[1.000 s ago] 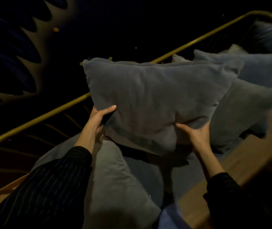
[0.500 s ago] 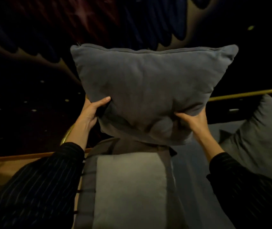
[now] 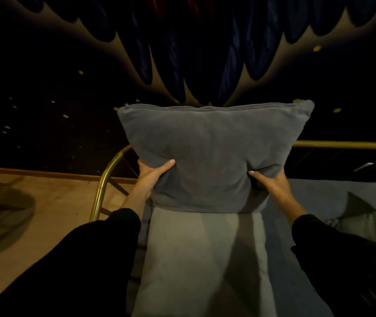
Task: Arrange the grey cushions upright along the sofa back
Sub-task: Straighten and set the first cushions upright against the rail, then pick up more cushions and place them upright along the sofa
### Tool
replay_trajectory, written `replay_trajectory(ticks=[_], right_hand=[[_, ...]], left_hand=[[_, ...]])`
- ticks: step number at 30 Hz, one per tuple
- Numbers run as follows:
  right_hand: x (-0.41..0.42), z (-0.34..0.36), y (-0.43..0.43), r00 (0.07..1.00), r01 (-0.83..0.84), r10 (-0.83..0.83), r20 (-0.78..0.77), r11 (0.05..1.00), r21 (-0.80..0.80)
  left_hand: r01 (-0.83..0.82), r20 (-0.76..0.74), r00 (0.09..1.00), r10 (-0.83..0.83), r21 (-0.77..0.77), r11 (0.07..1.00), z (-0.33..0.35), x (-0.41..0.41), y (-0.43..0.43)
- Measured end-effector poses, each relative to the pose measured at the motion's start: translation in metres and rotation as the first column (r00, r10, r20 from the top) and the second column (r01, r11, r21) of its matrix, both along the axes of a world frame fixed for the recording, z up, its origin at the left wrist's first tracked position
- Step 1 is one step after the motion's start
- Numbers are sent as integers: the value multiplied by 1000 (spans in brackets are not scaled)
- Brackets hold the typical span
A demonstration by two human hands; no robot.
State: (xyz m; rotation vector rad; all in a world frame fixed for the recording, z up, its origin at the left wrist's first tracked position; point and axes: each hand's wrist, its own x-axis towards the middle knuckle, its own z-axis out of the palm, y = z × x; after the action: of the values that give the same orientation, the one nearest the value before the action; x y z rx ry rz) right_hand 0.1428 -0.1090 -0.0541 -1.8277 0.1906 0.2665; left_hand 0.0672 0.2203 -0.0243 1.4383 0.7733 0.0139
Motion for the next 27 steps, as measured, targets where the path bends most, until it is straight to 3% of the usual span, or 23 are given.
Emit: replay_trajectory(ticks=[3,6,11,14,18,20,24,27], right_hand=[[-16,-4,2,996,86,-88,-14,993,-78],[-32,-11,4,993,29,-49,-106,982,-187],[-38,4,-8,969,46,-94,-230,977,-207],[-62,19,-32,952,88,-158,-261,962,-260],[-107,39,-96,943,215,-284,-176,918,-333],[-126,50,-143,921,306,-373,-115,872,-382],[-148,83,-256,826,536,-558,74,739,-408],[-162,108,-339,670,734,-697,257,568,-372]], left_hand=[[-36,-68,997,41,76,996,-11,2,-8],[3,-214,976,36,180,984,-31,-9,-14],[-159,-173,958,228,343,926,-29,-22,-70],[-84,-213,953,216,500,862,-15,-36,-127],[161,-217,974,-71,429,889,-11,-52,-226],[358,-227,929,-291,366,859,-6,-50,-279],[667,-169,735,-657,355,655,17,-26,-383],[791,-150,568,-809,373,486,34,2,-463]])
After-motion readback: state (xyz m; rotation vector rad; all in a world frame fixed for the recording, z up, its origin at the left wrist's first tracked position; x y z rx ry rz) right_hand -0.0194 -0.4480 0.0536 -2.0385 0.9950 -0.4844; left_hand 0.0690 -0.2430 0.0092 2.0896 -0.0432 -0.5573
